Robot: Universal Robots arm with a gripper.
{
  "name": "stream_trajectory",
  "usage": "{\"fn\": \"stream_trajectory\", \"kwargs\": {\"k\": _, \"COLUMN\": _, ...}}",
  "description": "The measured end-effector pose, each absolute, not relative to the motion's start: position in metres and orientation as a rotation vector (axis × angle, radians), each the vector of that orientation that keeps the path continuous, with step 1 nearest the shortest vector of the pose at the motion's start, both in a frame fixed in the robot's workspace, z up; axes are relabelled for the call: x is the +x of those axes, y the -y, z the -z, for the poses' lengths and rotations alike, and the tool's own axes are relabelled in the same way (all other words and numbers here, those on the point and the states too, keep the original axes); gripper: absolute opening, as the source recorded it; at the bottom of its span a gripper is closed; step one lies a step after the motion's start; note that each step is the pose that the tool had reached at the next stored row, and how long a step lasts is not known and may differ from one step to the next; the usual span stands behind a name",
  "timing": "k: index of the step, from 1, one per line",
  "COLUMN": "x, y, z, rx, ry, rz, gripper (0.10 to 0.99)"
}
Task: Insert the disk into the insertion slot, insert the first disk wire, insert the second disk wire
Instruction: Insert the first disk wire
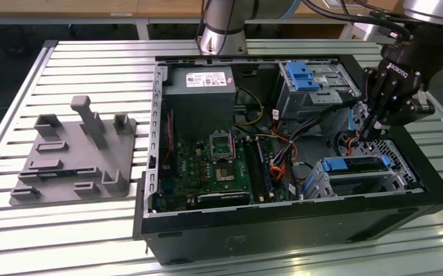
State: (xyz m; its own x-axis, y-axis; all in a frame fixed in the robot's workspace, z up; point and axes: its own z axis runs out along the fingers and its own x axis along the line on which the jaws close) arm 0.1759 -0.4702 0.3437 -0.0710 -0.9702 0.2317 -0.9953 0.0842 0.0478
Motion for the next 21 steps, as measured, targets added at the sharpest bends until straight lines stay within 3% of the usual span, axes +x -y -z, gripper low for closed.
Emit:
{"fn": "stream_trajectory", "kwargs": {"k": 13, "x": 0.175, "y": 0.492, "z": -0.348, "rx": 2.028, "ry": 2.185, "rz": -0.12, "gripper": 0.165}}
{"fn": "stream_trajectory", "kwargs": {"k": 21, "x": 0.175, "y": 0.493, "z": -0.348, "rx": 2.131, "ry": 2.094, "rz": -0.131, "gripper": 0.165}}
